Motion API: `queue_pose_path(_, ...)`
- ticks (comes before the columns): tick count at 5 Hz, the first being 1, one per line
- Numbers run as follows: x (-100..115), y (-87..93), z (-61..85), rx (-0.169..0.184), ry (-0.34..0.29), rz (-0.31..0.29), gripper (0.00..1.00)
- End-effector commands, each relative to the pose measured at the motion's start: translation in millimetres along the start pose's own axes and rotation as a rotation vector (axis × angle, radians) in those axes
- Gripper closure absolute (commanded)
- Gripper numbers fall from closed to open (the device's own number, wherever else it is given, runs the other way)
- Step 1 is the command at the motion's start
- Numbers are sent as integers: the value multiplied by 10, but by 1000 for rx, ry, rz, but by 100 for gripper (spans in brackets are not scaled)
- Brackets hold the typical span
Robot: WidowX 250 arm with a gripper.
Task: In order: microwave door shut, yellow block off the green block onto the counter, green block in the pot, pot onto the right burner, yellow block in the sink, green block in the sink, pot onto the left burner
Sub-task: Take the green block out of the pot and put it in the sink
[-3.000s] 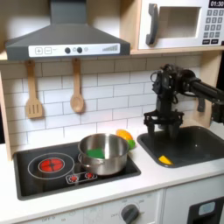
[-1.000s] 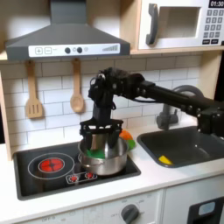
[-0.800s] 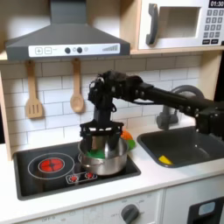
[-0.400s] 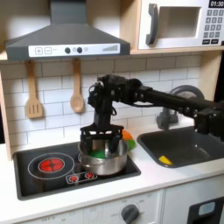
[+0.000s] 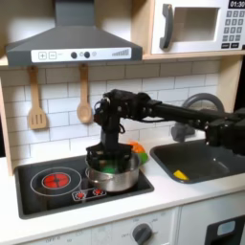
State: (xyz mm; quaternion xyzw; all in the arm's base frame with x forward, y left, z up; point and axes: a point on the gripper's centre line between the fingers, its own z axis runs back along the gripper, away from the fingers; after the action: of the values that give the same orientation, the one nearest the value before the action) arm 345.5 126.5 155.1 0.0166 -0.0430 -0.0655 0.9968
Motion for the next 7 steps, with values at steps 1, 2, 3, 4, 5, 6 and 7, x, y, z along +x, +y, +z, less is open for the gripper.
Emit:
queue_pose_path(1,67,10,-134,-8,12,-15,0)
queue_pose_path(2,113,14,-128,-11,3,-19,0)
queue_pose_path(3,130,7,-113,-11,-12,-8,100)
queue_pose_path(4,128,-24,-53,-12,-27,-11,100)
queue_pose_path(5,137,-23,-46,-11,-32,-7,100)
queue_pose_path(6,208,-168,74,-18,-51,-41,100)
queue_pose_path(7,230,-262,153,-15,-49,-53,100)
